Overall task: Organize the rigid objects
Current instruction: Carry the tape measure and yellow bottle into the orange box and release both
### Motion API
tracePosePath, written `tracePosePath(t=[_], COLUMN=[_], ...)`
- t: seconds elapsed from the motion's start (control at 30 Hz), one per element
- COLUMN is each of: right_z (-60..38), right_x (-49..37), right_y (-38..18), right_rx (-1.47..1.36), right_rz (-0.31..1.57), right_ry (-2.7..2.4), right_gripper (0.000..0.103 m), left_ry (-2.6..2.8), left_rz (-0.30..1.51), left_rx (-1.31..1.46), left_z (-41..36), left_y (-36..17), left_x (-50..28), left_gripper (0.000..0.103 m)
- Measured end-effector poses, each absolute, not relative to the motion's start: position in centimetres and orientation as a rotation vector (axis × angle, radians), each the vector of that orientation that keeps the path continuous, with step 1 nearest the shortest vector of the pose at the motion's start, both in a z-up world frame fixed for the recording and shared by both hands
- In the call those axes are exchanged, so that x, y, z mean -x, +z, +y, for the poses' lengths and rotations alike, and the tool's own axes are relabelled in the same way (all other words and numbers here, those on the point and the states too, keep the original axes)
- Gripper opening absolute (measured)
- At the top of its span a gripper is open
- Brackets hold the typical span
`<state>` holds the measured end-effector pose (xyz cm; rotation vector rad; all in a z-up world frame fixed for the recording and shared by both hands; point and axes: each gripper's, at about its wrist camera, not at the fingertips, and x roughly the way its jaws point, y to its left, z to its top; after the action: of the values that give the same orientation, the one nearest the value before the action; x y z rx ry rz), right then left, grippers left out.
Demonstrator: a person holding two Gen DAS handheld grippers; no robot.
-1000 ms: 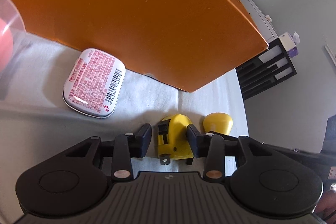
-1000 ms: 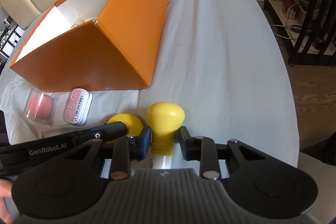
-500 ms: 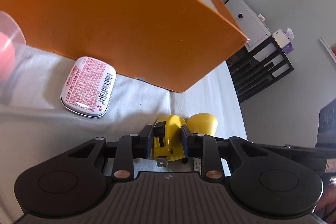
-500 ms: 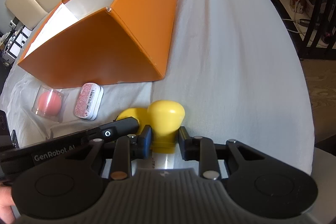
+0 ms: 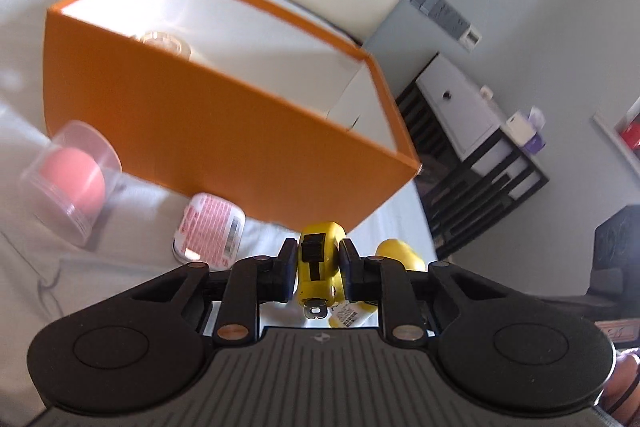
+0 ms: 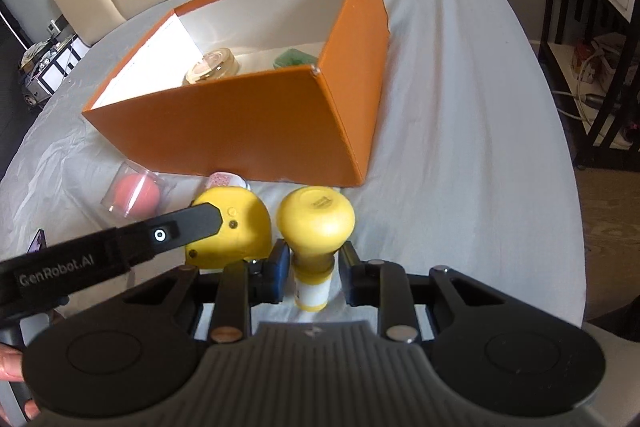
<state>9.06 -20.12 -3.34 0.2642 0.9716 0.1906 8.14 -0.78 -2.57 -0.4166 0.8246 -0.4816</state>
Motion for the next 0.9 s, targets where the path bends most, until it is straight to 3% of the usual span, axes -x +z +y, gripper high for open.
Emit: tracePosePath(t=[0.57,0.9], right_z=[-15.4,-12.9], right_x=[-14.7,-22.7], right_y=[4.7,3.2], right_rx=[-0.073,0.009], right_rz=[0.794,0.822], right_ry=[0.293,0.269], right_gripper=[0.025,0.024], left_ry=[-0.362,-0.24], left_rz=[0.63,0.742], left_rx=[0.487,0.437], left_z=[3.9,4.3], left_y=[4.6,2.2], left_x=[-12.7,-20.4], left_gripper=[0.024,0.023])
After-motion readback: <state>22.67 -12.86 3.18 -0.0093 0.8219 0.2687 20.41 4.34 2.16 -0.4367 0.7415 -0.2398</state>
